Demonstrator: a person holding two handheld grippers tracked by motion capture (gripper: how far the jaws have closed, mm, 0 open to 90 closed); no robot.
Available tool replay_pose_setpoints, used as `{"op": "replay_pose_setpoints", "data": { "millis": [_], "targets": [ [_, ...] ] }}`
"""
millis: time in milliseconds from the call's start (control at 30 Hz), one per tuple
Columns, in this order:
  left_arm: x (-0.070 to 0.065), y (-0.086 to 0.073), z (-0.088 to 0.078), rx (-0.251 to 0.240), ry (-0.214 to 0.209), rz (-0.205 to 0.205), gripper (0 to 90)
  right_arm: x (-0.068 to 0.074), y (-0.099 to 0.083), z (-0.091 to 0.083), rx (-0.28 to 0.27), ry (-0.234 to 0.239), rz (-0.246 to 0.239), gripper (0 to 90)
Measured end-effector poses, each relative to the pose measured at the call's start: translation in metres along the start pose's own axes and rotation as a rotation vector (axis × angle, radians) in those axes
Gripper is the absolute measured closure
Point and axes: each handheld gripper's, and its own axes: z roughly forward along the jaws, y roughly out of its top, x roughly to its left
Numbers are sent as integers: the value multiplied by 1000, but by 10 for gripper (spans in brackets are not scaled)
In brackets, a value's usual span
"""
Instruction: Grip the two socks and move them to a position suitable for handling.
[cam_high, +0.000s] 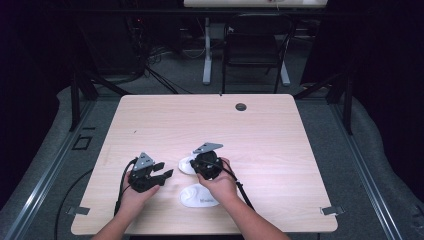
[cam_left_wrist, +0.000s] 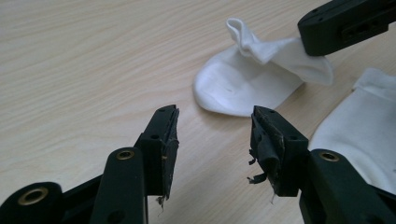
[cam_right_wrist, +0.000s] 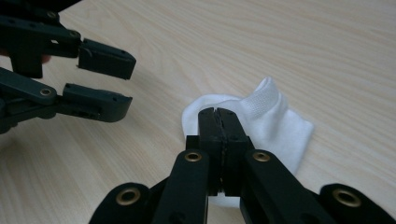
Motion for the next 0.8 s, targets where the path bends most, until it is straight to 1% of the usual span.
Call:
{"op": "replay_pose_setpoints", "data": {
  "millis": [33,67,100,133,167,200,267,300,333,367,400,467,500,533,633,667,700,800],
  "targets": [
    [-4,1,3,2,-1,2,512,-5,-1,-6,-5,1,-6,900],
    [-4,1,3,2,-1,2,511,-5,-1,-6,-5,1,-6,900],
    [-5,1,5,11,-2,10,511,-9,-2,-10,-21,1,7,900],
    [-6,1,6,19,4,17,510,-12,-2,-12,-21,2,9,900],
    [-7,2,8,18,-4,17,510,-14,-3,-14,-23,3,15,900],
    [-6,4,11,3,-5,18,510,-15,-4,-15,-30,6,27,900],
    [-3,11,19,-4,-15,-11,512,-19,-6,-18,-44,7,41,900],
    [-3,15,22,-8,-10,-7,516,-21,-7,-20,-47,9,43,900],
    [-2,18,26,-25,1,-2,519,-22,-8,-21,-51,11,46,900],
    [-1,20,30,-21,-2,-8,524,-23,-10,-22,-53,15,49,900],
    [-1,22,34,-26,-6,-9,534,-24,-11,-23,-58,17,52,900],
    [-2,24,39,-28,-12,0,545,-27,-13,-24,-56,17,46,900],
    [-3,25,41,-29,-23,4,555,-27,-14,-23,-60,18,54,900],
    [-4,25,45,-27,-28,13,561,-28,-15,-24,-58,20,53,900],
    [-7,23,52,5,-32,34,569,-32,-17,-25,-59,15,56,900],
    [-7,22,54,20,-28,44,569,-33,-18,-26,-61,14,60,900],
    [-8,21,55,34,-21,44,569,-34,-18,-27,-63,11,61,900],
    [-9,19,59,70,-35,54,565,-39,-20,-30,-72,4,77,900]
  ]
}}
